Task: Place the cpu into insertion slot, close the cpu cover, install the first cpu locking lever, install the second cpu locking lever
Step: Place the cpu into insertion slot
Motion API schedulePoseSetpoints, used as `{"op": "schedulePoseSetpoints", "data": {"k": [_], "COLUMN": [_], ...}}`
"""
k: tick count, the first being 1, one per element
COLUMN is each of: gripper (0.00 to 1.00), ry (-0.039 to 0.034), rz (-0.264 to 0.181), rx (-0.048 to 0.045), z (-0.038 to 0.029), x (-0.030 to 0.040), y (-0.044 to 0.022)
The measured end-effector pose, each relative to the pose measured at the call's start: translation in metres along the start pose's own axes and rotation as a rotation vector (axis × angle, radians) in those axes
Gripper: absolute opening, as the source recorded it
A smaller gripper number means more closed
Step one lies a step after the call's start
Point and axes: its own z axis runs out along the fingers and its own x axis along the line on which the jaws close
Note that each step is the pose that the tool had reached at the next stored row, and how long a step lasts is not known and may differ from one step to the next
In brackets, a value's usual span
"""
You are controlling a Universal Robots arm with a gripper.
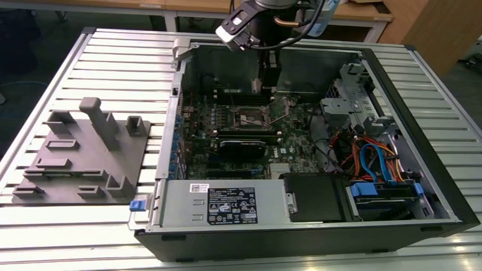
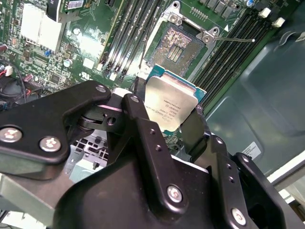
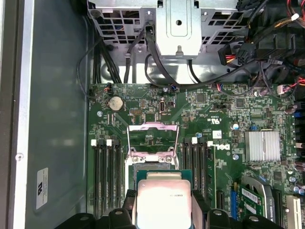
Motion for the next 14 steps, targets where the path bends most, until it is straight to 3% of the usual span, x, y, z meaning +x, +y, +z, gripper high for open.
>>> {"op": "schedulePoseSetpoints", "data": {"k": [14], "gripper": [0.54], "ry": [0.0041], "rz": [0.0], "rx": [0.0002], "z": [0.0024], "x": [0.0002], "y": [0.0016]}}
